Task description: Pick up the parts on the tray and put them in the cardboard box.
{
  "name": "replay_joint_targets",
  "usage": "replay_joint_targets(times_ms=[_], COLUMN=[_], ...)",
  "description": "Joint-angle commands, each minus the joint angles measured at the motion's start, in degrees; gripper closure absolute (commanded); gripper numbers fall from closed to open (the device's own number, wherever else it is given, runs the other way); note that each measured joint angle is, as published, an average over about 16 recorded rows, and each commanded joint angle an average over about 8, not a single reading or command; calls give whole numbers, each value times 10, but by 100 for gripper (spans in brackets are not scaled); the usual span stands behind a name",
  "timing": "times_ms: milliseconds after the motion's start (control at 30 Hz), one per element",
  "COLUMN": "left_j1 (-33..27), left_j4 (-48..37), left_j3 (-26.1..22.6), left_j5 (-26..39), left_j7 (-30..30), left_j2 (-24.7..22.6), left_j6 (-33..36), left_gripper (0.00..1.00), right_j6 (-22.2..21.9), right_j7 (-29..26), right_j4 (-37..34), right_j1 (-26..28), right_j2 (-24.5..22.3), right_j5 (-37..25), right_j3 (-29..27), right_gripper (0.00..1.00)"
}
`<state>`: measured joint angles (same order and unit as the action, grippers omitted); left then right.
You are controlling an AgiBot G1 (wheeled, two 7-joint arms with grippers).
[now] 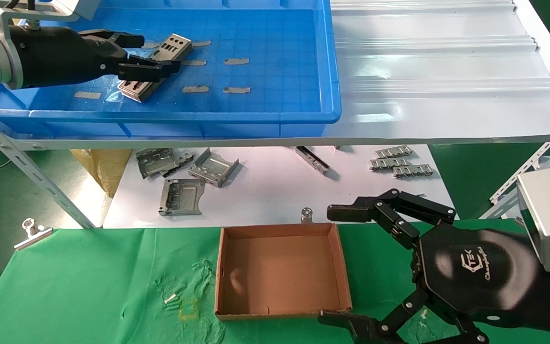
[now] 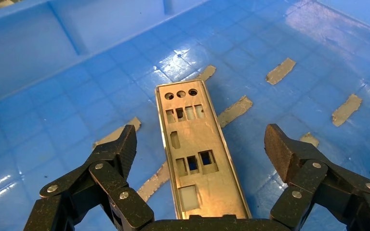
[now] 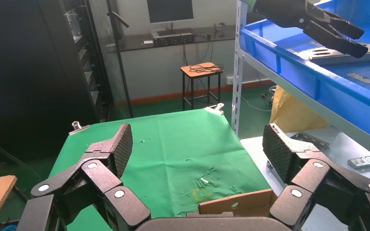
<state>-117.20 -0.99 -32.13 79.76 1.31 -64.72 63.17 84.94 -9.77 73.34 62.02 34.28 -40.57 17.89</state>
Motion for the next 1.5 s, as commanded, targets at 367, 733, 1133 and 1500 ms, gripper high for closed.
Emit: replay_joint_targets(times_ms=[367,733,1133,1500], left_j1=[5,9,7,0], left_j4=[5,8,13,18], left_j3=[3,2,3,7], left_j5=[-4,-2,-4,-10], left_j7=[-5,-2,4,15], left_j2=[0,-2,1,4], left_j6=[-3,-15,-15,-8], left_gripper=[100,100,100,100], right_j6=[0,0,0,0], right_j7=[0,0,0,0], right_j4=[0,0,0,0], right_j1=[0,0,0,0], right_j2=[0,0,0,0], right_j5=[0,0,1,1], right_j3=[0,1,1,1], right_gripper=[0,0,0,0])
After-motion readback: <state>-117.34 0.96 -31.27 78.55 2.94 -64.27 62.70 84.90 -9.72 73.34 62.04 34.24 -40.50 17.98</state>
